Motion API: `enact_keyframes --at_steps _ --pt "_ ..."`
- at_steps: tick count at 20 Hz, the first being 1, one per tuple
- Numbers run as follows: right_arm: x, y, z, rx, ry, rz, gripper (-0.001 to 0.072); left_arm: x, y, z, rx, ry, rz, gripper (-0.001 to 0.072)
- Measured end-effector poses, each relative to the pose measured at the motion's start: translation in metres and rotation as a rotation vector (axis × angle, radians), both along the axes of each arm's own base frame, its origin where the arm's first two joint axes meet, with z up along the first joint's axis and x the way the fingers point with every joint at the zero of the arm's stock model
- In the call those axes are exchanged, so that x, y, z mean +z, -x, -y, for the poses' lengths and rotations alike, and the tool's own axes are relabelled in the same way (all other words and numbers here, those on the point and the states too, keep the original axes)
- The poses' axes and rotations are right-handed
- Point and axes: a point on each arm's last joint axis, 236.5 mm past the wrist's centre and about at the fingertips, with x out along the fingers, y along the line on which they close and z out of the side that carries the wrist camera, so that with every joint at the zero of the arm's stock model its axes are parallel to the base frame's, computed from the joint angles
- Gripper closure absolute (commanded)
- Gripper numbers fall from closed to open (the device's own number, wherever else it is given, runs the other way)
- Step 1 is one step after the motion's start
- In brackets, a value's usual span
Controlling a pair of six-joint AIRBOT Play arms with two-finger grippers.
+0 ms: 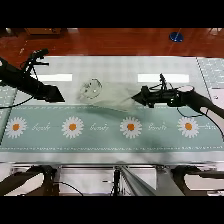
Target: Fold the shirts.
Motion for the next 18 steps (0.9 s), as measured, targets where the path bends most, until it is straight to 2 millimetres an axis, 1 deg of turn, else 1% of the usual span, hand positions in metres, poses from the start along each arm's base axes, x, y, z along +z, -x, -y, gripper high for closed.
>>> enact_keyframes --at_steps 1,2,3,4,5,7,9,11,13,15,17,18 --pt "0.02 -0.003 0.006 0.011 -0.008 0.042 0.0685 0.0 0.0 0.0 -0.001 0.0 0.0 0.018" --pt "0.041 -0.006 0.016 0.015 -0.002 0.084 0.0685 0.0 0.0 0.0 -0.001 0.0 0.0 0.018" --pt "0.058 -0.006 0.031 0.017 0.023 0.114 0.0685 0.0 0.0 0.0 0.0 0.0 0.0 0.018" --pt "0.075 -0.004 0.052 0.005 0.062 0.137 0.0685 0.0 0.0 0.0 -0.001 0.0 0.0 0.018" --pt "0.087 0.0 0.079 -0.013 0.121 0.146 0.0685 0.0 0.0 0.0 -0.001 0.0 0.0 0.018" --pt "0.102 0.018 0.136 -0.064 0.246 0.135 0.0685 0.0 0.0 0.0 -0.001 0.0 0.0 0.018" --pt "0.105 0.049 0.202 -0.141 0.399 0.065 0.0685 0.0 0.0 0.0 -0.001 0.0 0.002 0.018" --pt "0.102 0.091 0.265 -0.248 0.541 -0.057 0.0685 0.0 -0.002 0.0 0.003 0.0 0.01 0.018" --pt "0.096 0.137 0.313 -0.341 0.654 -0.202 0.0685 0.0 -0.004 0.0 0.004 0.001 0.014 0.018" --pt "0.089 0.187 0.352 -0.404 0.766 -0.369 0.0685 0.001 -0.005 0.001 0.007 0.004 0.019 0.018" --pt "0.087 0.237 0.38 -0.461 0.853 -0.54 0.0685 0.001 -0.006 0.001 0.008 0.005 0.022 0.018" --pt "0.089 0.258 0.391 -0.496 0.886 -0.608 0.0685 0.001 -0.006 0.001 0.009 0.006 0.025 0.018"
